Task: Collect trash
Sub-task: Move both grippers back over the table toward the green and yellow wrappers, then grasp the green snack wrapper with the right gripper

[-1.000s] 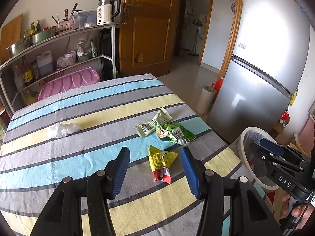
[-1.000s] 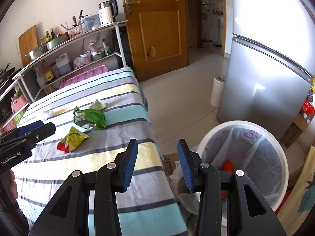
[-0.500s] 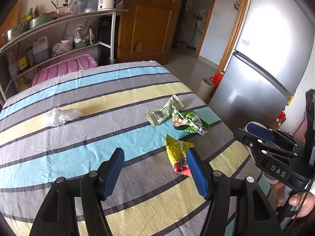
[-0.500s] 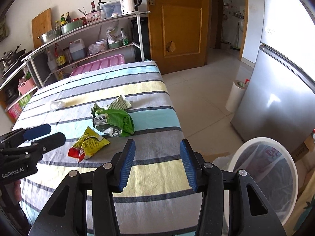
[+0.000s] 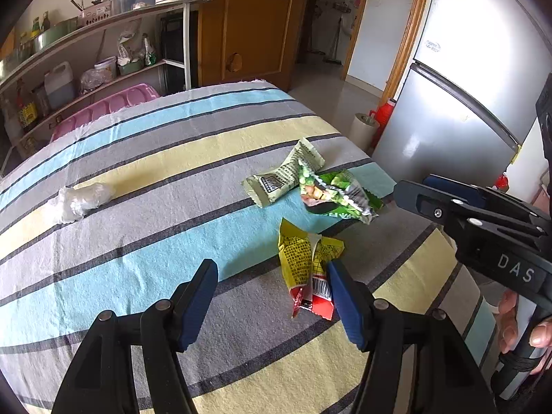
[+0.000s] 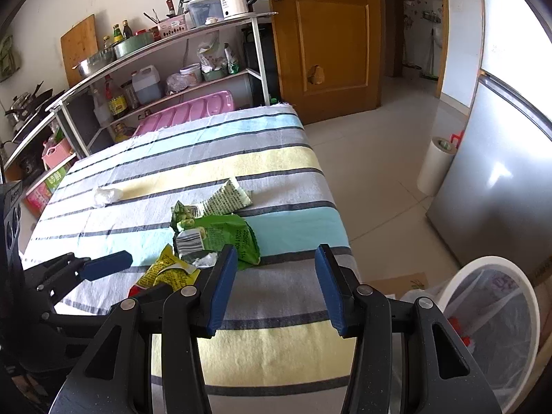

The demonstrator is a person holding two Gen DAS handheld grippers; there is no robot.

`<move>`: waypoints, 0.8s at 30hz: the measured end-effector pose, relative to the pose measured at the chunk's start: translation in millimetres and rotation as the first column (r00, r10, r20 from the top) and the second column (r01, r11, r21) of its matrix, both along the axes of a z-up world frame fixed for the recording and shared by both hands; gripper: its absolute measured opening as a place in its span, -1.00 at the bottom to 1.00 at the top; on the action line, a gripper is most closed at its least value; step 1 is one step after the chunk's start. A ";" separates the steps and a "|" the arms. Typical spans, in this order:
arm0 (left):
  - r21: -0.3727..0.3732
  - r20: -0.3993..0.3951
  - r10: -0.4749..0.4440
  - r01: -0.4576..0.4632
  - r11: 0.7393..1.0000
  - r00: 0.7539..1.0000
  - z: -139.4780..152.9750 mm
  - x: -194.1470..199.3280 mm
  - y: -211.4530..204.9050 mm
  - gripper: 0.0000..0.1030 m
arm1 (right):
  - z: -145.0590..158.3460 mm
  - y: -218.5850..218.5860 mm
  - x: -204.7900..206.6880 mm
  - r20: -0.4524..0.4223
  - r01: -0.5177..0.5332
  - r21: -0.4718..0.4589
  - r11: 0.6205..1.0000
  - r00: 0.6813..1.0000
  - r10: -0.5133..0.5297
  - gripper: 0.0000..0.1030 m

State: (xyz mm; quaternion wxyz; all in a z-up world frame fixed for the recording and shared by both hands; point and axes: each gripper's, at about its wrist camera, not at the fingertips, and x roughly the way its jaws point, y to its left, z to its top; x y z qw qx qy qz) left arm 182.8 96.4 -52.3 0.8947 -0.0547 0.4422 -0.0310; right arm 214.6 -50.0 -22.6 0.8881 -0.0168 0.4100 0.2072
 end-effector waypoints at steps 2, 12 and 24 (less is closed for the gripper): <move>0.009 0.000 0.027 -0.027 1.000 1.000 -0.6 0.3 8.3 0.27 | 1.5 3.0 1.9 -0.004 -0.001 0.008 1.000 1.000 0.001 -0.06; 0.008 -0.019 0.148 -0.148 0.989 0.989 -0.5 -1.1 56.1 0.26 | -0.2 23.4 11.5 -0.042 -0.031 0.087 0.996 0.999 0.035 -0.06; -0.076 0.028 0.168 -0.165 0.983 0.985 15.7 -8.4 73.2 0.26 | -20.6 41.8 15.6 -0.128 -0.108 0.119 0.987 0.984 0.123 0.18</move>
